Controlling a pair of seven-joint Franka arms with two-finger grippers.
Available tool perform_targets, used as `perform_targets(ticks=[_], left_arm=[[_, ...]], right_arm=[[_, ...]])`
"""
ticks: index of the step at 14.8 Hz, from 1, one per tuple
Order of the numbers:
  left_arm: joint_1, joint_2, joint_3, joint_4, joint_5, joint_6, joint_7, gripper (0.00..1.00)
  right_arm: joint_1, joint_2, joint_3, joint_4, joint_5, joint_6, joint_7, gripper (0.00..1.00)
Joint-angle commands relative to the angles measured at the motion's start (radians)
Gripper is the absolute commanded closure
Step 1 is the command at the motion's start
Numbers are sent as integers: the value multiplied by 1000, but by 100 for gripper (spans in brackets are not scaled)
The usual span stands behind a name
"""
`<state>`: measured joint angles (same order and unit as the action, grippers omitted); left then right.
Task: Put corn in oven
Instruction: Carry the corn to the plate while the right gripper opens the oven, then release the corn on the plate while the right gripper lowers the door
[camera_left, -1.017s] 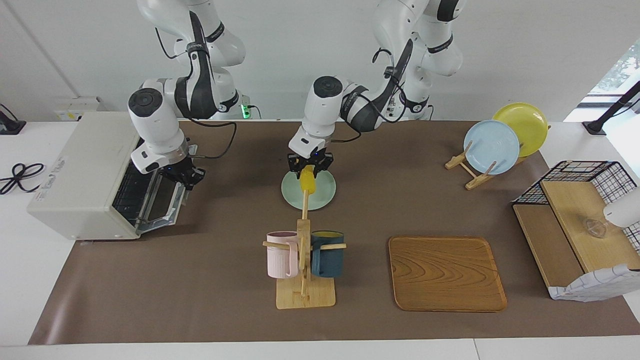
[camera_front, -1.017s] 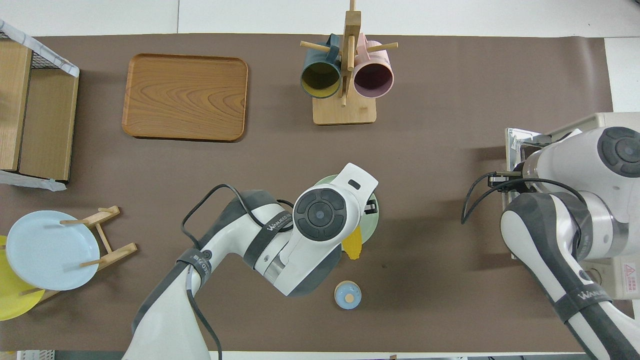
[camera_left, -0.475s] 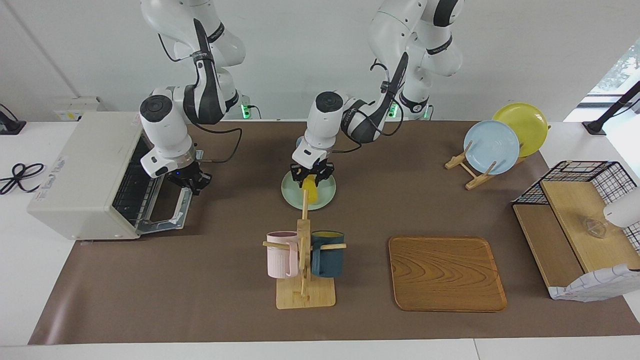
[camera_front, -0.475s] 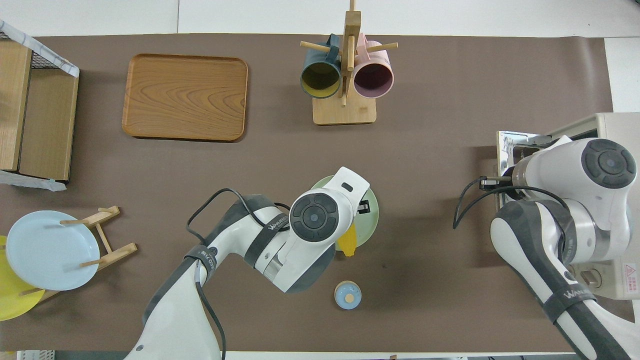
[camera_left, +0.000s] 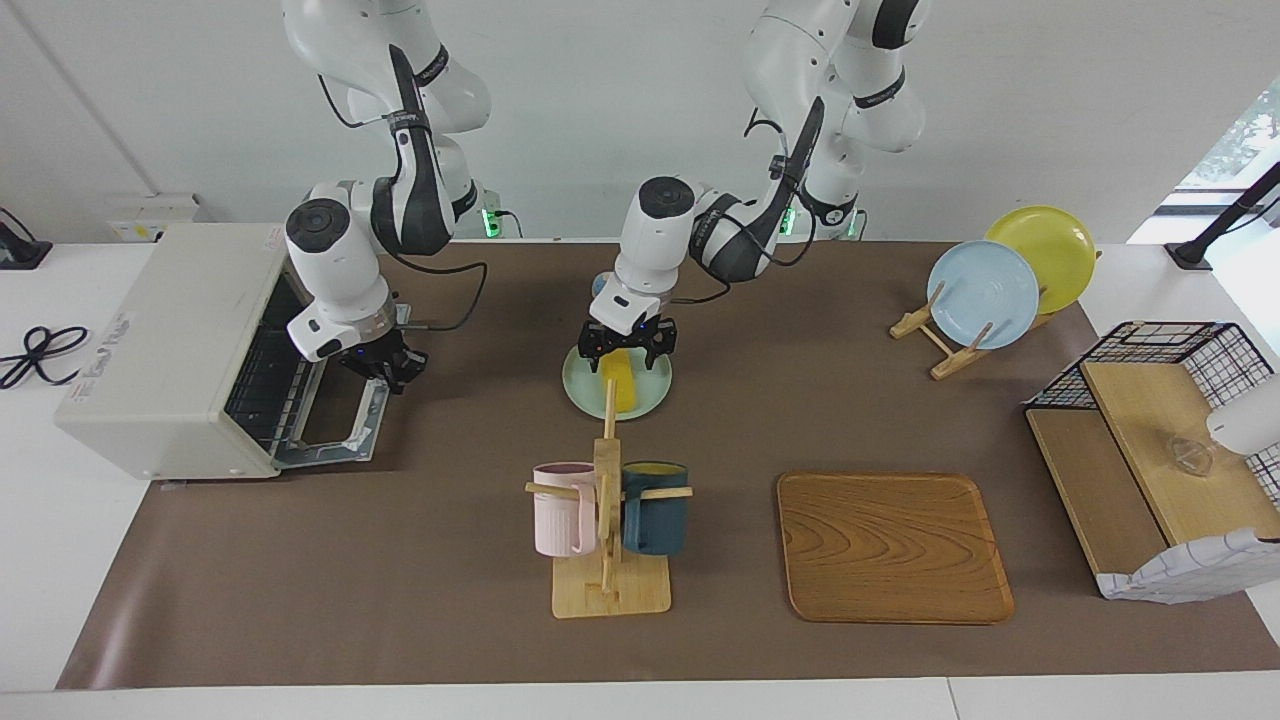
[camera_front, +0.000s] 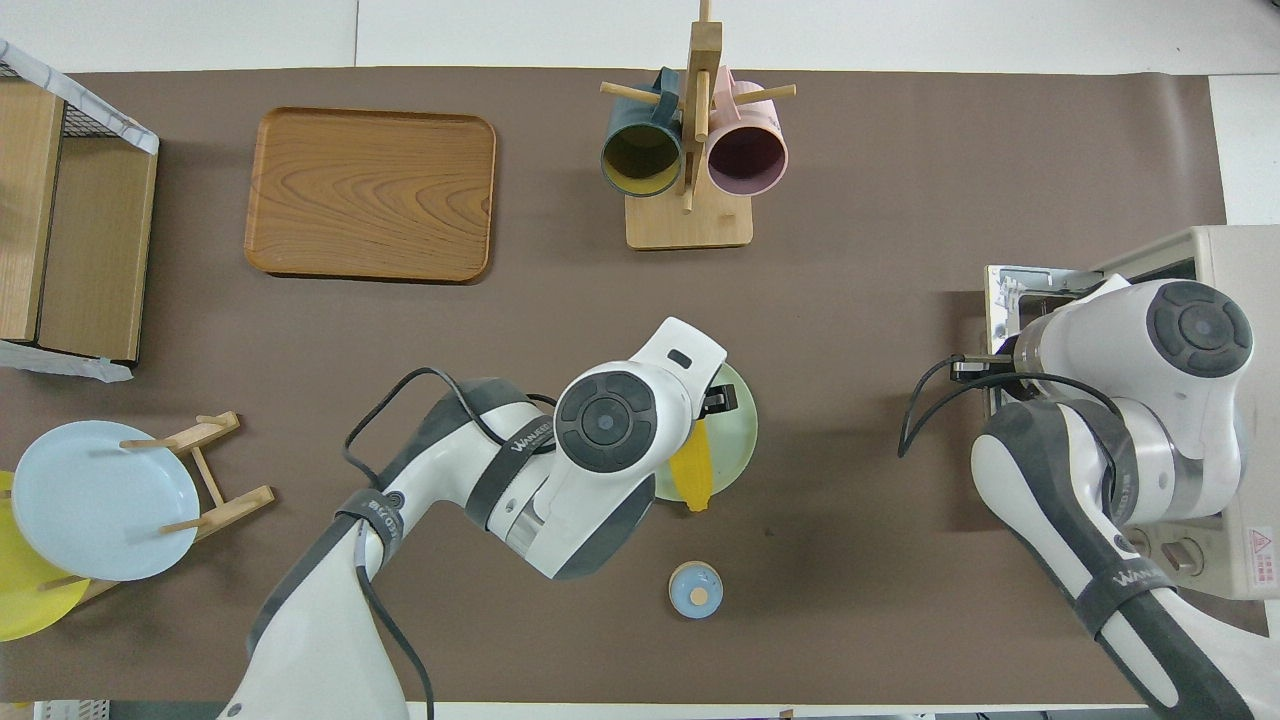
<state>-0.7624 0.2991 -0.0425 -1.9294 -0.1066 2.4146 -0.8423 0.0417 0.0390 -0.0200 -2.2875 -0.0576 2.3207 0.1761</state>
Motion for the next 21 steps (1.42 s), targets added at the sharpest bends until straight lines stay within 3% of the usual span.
perform_targets(ticks=[1, 5, 10, 15, 17, 19, 20, 21], left_arm=[[69, -109, 3, 10, -4, -145, 25, 0], [250, -188, 3, 90, 4, -382, 170, 0], [481, -314, 3, 98, 5, -573, 486, 0], [561, -373, 4, 98, 30, -710, 571, 0], [563, -399, 6, 96, 48, -779, 569, 0], [560, -410, 12, 96, 58, -793, 560, 0], [557, -413, 27, 96, 58, -795, 557, 0], [552, -411, 30, 98, 56, -781, 555, 0]], right_arm=[[-37, -1, -40, -43, -30, -3, -7, 100], [-11, 31, -40, -58, -28, 32, -1, 100], [-10, 33, -40, -66, 4, 32, 5, 100], [-5, 32, -38, -78, 22, 60, 6, 100], [53, 33, -24, -72, 68, 60, 25, 100], [93, 35, -20, -55, 125, 58, 95, 57], [145, 42, -20, -28, 136, 57, 115, 45], [197, 51, -20, 5, 134, 52, 132, 19]])
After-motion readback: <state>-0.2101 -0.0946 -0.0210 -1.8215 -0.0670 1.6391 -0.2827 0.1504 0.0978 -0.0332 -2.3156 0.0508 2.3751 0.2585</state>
